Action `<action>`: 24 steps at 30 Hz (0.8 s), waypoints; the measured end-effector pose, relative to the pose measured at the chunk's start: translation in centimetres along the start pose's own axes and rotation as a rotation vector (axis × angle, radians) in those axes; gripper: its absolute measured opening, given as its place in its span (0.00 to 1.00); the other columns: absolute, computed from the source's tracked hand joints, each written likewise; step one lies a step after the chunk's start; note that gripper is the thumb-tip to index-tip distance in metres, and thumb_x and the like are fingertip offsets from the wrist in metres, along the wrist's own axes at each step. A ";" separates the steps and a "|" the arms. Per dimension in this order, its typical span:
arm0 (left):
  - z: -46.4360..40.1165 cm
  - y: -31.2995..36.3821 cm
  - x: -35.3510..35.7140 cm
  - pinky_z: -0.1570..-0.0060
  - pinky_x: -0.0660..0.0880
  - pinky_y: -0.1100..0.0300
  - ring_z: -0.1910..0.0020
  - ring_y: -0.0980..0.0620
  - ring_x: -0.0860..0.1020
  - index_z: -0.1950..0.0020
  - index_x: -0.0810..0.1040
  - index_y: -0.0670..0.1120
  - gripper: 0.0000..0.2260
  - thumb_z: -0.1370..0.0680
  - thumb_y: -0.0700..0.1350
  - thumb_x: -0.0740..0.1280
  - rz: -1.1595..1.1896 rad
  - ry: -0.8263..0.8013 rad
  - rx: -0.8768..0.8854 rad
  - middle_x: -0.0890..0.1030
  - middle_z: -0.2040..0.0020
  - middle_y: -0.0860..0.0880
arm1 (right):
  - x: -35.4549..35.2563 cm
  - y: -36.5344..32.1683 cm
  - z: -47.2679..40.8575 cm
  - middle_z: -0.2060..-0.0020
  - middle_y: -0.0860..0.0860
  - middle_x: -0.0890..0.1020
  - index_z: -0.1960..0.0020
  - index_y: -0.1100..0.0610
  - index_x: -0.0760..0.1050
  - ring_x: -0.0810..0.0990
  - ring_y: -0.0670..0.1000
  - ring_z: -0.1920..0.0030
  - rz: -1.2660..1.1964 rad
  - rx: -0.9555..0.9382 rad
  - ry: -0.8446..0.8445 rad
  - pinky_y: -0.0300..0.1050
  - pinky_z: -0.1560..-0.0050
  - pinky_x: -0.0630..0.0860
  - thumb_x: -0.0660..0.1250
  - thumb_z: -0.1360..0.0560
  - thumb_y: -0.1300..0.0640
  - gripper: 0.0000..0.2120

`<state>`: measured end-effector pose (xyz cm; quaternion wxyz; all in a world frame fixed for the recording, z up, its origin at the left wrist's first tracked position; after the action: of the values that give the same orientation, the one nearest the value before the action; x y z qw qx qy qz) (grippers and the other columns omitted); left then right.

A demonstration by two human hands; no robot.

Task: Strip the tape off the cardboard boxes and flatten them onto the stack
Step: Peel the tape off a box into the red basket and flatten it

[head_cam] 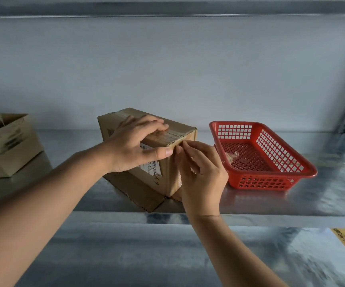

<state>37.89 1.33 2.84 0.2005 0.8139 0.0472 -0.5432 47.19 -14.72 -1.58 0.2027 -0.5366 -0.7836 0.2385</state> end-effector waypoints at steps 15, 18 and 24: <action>0.2 0.6 -0.5 0.25 0.61 0.45 0.28 0.54 0.65 0.26 0.71 0.57 0.43 0.34 0.81 0.59 0.012 -0.044 -0.049 0.69 0.31 0.62 | 0.6 -0.4 -4.2 0.51 0.38 0.77 0.44 0.47 0.86 0.81 0.42 0.52 0.207 0.216 -0.141 0.38 0.52 0.76 0.67 0.18 0.48 0.09; -0.1 1.2 -1.8 0.34 0.68 0.51 0.37 0.58 0.69 0.35 0.77 0.56 0.41 0.39 0.82 0.65 0.035 0.022 -0.052 0.73 0.40 0.62 | 1.3 -1.0 -6.9 0.57 0.44 0.82 0.52 0.48 0.88 0.81 0.44 0.57 0.343 0.198 -0.359 0.40 0.58 0.73 0.73 0.23 0.47 0.07; -0.7 2.4 -2.5 0.52 0.68 0.56 0.49 0.55 0.70 0.49 0.75 0.55 0.40 0.45 0.85 0.64 -0.104 0.102 -0.023 0.72 0.51 0.60 | 3.6 -3.1 -9.0 0.55 0.49 0.87 0.50 0.53 0.88 0.84 0.51 0.54 0.600 0.058 -0.738 0.47 0.51 0.80 0.74 0.22 0.52 0.06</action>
<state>38.17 -0.22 5.95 0.1787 0.8345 0.1058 -0.5104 48.83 -10.87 7.74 -0.1523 -0.6126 -0.6069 0.4829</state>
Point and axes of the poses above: each hand's wrist, its own z-axis away from the middle knuckle, its own x-axis out of the palm, y = z × x, the point moved 10 cm from there along -z, towards the middle knuckle
